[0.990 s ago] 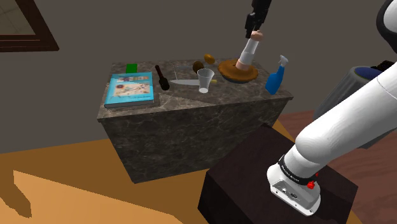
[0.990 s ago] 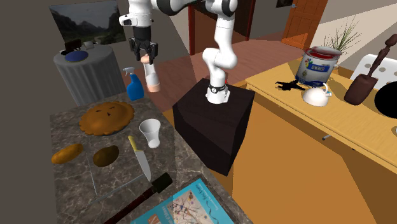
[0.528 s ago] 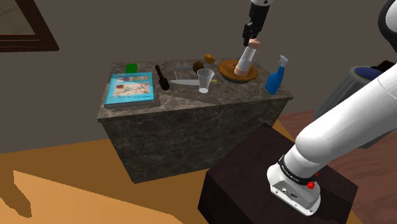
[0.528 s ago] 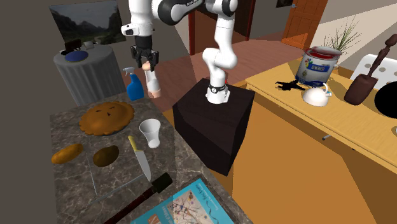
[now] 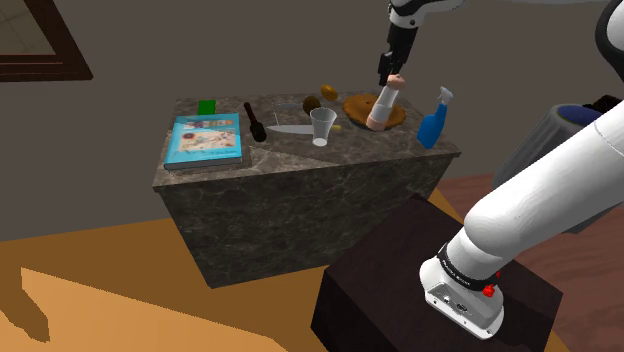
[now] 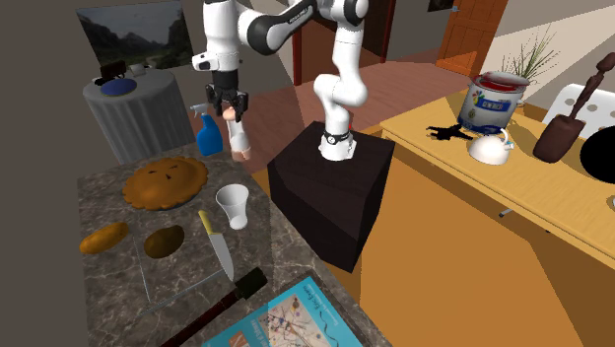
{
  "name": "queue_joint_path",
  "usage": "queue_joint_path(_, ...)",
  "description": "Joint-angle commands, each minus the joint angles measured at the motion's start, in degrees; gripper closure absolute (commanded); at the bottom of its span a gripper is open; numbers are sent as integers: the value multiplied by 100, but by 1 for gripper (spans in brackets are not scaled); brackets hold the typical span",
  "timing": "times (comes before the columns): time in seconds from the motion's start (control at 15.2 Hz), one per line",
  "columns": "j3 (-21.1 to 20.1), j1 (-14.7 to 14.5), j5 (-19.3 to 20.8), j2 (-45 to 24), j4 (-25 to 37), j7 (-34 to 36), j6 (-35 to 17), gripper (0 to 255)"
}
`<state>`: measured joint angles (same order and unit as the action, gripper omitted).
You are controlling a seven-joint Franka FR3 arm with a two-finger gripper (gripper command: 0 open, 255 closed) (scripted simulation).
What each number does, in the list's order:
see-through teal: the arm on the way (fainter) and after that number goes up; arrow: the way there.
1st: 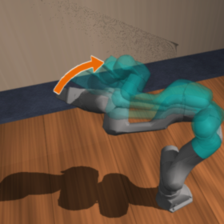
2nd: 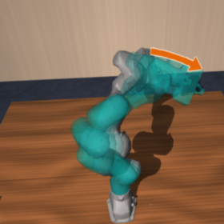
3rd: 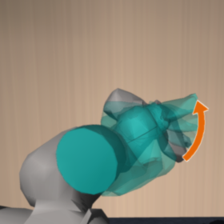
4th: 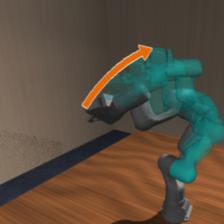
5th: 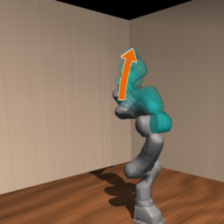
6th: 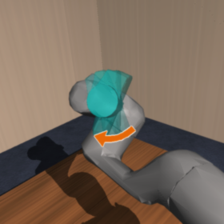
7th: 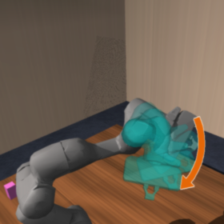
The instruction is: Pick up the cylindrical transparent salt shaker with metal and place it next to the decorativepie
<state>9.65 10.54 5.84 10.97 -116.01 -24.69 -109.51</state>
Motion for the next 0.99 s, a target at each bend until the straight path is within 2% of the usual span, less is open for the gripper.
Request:
queue_joint_path(0.0,3,1,2,-26,-130,11,-159,255)
queue_joint_path(0.92,40,18,16,-256,-981,60,-1238,255)
